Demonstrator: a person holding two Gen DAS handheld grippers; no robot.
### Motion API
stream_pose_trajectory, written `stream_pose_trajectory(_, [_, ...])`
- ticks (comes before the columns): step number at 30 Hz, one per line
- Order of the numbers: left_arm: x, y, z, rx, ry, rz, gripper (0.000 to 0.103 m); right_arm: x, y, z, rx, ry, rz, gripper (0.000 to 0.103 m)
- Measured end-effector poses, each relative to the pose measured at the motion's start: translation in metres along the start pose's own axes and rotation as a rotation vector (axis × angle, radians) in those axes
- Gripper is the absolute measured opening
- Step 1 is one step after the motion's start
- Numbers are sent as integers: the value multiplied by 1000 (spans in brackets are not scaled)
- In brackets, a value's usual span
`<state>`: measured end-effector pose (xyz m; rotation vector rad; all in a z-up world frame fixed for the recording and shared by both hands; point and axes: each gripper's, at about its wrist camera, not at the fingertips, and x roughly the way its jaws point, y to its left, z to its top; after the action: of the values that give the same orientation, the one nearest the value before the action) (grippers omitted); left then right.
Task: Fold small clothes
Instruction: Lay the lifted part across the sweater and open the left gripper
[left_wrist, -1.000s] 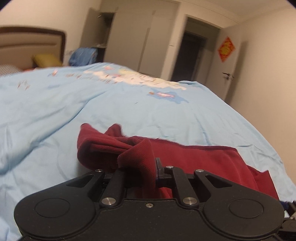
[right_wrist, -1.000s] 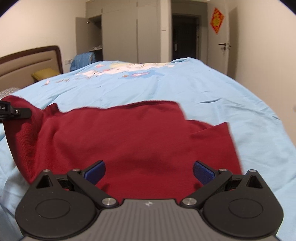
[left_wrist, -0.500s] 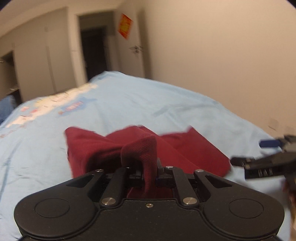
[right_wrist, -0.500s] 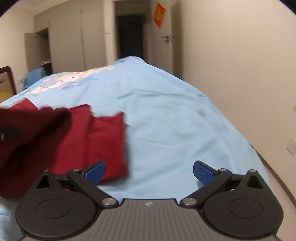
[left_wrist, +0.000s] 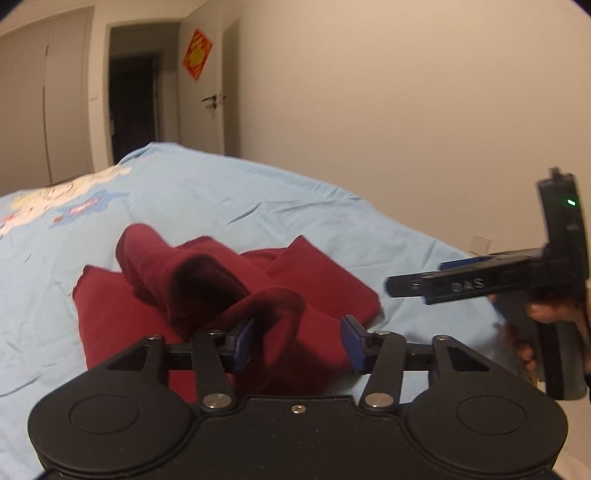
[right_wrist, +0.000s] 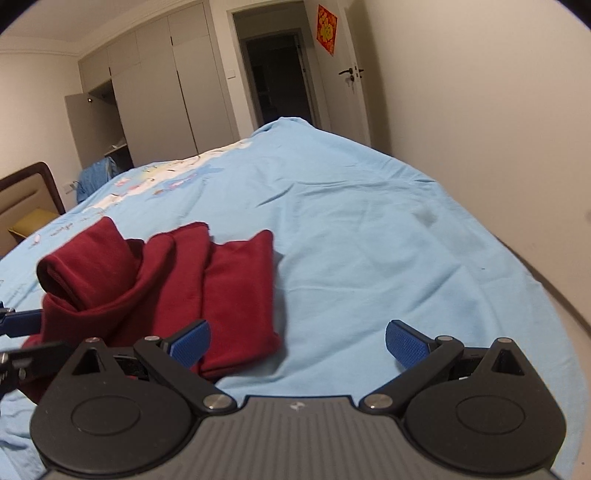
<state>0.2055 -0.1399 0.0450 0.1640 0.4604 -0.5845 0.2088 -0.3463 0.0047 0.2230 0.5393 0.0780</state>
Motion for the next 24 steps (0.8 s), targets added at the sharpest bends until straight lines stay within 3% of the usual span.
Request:
stream_pose_trajectory(3, [-4, -1, -3, 14, -17, -40, 71, 1, 3, 1, 8, 0, 12, 103])
stream_pose_trajectory(10, [28, 4, -3, -36, 28, -98, 71, -4, 1, 6, 3, -7, -31, 103])
stream_pose_trajectory(17, [40, -13, -9, 45, 31, -156, 77, -10, -7, 13, 1, -13, -68, 103])
stream_pose_trajectory(21, [22, -10, -15, 30, 8, -185, 77, -5, -3, 16, 22, -7, -16, 103])
stream_pose_trajectory(24, [-2, -1, -17, -20, -28, -148, 82, 5, 7, 18, 42, 4, 73, 103])
